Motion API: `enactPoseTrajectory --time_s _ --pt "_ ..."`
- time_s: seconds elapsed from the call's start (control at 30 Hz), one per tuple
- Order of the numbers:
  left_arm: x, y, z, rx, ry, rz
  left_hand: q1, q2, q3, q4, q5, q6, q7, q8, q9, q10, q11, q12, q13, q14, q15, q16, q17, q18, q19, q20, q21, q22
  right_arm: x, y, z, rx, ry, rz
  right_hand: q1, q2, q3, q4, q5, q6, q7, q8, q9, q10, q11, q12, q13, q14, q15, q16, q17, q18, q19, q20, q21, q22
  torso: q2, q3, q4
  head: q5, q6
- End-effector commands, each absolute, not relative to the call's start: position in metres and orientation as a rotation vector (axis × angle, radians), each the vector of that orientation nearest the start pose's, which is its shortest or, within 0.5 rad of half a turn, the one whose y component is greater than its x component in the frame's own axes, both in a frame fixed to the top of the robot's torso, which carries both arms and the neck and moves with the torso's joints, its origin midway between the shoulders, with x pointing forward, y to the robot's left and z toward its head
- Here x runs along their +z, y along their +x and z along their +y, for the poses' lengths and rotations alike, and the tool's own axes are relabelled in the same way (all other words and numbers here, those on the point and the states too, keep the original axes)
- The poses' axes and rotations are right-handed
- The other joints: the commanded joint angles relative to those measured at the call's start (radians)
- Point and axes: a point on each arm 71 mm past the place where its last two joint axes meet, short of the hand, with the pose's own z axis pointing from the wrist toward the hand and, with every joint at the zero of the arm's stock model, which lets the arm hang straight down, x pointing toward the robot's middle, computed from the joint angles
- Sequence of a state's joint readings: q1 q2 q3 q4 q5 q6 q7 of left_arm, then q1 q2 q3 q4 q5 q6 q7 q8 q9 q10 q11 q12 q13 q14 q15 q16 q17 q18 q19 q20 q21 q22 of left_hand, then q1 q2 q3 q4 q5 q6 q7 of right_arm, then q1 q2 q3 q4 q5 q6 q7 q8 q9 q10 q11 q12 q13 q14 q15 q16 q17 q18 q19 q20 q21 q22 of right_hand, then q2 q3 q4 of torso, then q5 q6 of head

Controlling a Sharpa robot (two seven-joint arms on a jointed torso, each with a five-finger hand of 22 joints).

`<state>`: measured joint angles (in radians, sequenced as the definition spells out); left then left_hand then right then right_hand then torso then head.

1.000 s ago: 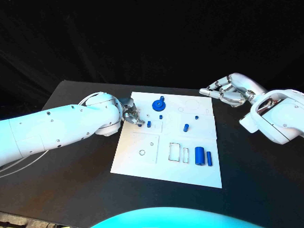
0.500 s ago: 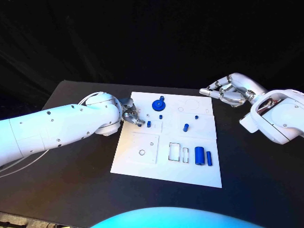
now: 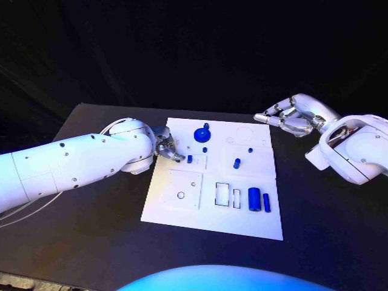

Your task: Assemble the parts on the task board

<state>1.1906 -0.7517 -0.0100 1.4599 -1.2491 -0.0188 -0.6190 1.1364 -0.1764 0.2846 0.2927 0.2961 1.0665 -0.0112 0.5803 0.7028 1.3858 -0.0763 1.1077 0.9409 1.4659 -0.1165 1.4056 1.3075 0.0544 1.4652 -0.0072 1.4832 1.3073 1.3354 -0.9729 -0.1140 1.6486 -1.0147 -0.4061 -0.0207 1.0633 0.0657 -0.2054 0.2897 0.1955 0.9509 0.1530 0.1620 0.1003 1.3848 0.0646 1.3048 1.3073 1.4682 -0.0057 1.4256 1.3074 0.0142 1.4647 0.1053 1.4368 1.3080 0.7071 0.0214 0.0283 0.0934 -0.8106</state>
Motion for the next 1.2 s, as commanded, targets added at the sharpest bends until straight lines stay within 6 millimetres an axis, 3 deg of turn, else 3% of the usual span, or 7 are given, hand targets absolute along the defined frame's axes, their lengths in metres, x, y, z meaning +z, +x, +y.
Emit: enactPoseTrajectory --time_s 0.03,0.6,1.2 --pt "-0.2153 0.497 0.198 -0.265 -0.205 2.129 -0.01 0.004 -0.009 0.0 0.003 0.007 -0.002 -0.005 0.0 0.006 0.0 0.005 0.001 0.062 -0.008 0.0 0.104 -0.02 0.036 -0.004 0.004 0.121 -0.1366 0.4745 -0.2309 0.869 0.199 1.615 0.005 0.007 -0.004 0.0 0.005 0.001 -0.007 0.004 0.001 -0.002 -0.002 -0.004 0.033 0.056 -0.006 -0.004 0.051 0.021 0.026 -0.009 -0.005 0.181 0.0 -0.0006 0.0004 -0.001 0.001" --pt "-0.2144 0.498 0.1958 -0.277 -0.223 2.112 -0.065 0.038 -0.074 0.002 0.002 0.009 -0.001 -0.01 0.003 0.006 0.001 0.01 0.001 0.062 -0.007 0.0 0.105 -0.02 0.036 -0.003 0.004 0.122 -0.1367 0.4748 -0.2305 0.87 0.199 1.615 0.005 0.007 -0.004 0.0 0.005 0.001 -0.007 0.004 0.001 -0.002 -0.002 -0.004 0.033 0.056 -0.006 -0.004 0.051 0.021 0.026 -0.009 -0.005 0.181 0.0 0.0 0.001 -0.003 0.001" --pt "-0.2136 0.4987 0.1987 -0.275 -0.236 2.105 -0.074 0.041 -0.087 0.001 0.002 0.009 0.0 -0.011 0.004 0.005 0.001 0.01 0.001 0.062 -0.007 -0.001 0.104 -0.02 0.036 -0.003 0.004 0.122 -0.1369 0.4753 -0.2314 0.867 0.2 1.615 0.005 0.007 -0.004 0.0 0.005 0.001 -0.007 0.004 0.001 -0.002 -0.002 -0.004 0.033 0.056 -0.006 -0.004 0.051 0.021 0.026 -0.009 -0.005 0.181 0.0 -0.0011 0.0011 -0.006 0.002"
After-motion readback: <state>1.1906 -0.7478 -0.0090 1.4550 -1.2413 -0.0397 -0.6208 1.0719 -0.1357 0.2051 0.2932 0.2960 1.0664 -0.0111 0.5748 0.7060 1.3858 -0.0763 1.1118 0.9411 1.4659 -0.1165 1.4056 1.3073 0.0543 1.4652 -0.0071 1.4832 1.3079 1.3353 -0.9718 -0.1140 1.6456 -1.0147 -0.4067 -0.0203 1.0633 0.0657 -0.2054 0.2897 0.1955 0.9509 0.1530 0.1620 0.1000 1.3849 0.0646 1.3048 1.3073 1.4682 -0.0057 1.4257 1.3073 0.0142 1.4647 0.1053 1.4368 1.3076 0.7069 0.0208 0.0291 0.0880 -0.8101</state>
